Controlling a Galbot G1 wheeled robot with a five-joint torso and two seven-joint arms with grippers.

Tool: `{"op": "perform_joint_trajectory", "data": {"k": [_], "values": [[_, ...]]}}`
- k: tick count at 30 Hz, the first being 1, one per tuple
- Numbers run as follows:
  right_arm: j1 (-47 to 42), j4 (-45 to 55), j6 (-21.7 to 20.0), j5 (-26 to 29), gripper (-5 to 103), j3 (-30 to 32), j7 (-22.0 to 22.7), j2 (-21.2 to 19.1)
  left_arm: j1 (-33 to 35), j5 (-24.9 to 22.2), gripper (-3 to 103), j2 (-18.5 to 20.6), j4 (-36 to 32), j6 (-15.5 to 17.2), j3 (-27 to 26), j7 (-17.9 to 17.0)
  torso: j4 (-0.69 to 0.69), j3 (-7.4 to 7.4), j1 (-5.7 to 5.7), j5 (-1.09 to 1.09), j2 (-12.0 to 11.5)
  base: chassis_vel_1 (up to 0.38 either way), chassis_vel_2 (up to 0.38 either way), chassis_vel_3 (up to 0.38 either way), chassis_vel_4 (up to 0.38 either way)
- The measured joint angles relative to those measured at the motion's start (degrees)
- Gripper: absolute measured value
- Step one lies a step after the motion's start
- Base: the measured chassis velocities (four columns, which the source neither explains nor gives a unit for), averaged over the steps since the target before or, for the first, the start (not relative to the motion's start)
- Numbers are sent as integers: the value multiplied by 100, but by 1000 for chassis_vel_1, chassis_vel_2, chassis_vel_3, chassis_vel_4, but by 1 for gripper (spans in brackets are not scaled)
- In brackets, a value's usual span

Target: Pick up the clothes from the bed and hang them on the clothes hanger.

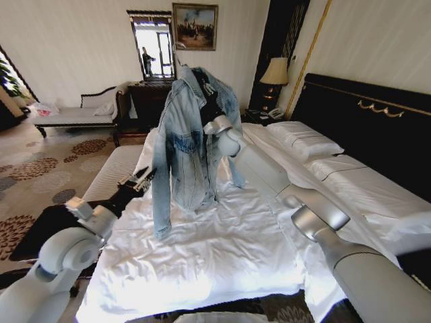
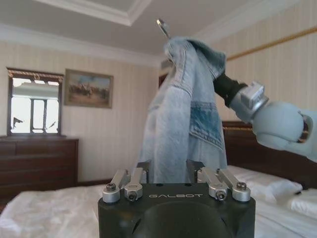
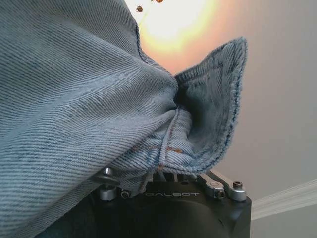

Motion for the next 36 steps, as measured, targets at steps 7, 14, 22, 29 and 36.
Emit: {"op": "perform_joint_trajectory", "data": {"k": [7, 14, 22, 29, 36], "values": [[115, 209, 13, 197, 21, 93, -106, -337, 20, -335, 72, -530, 28, 18, -666, -257, -1, 0, 0, 0, 0, 0, 0, 0, 0], [-120, 580, 14, 626, 21, 485, -114, -865, 97, -796, 88, -881, 303, 59, -1411, -488, 1, 0, 0, 1, 0, 0, 0, 0, 0], [-993, 1576, 40, 1641, 21, 1316, -30, -2057, 259, -822, 100, -1191, 416, 66, -1718, -610, -2, -1, 0, 3, 0, 0, 0, 0, 0], [-1556, 2157, 163, 1883, 21, 1923, 117, -2494, 273, -647, 100, -1372, 405, 75, -1524, -636, -2, -1, -1, 2, 0, 0, 0, 0, 0], [-2265, 3073, 266, 2956, 21, 2238, 319, -2763, 214, -536, 100, -1750, 216, 96, -1321, -772, -2, -1, -1, -2, 0, 0, 0, 0, 0]]}}
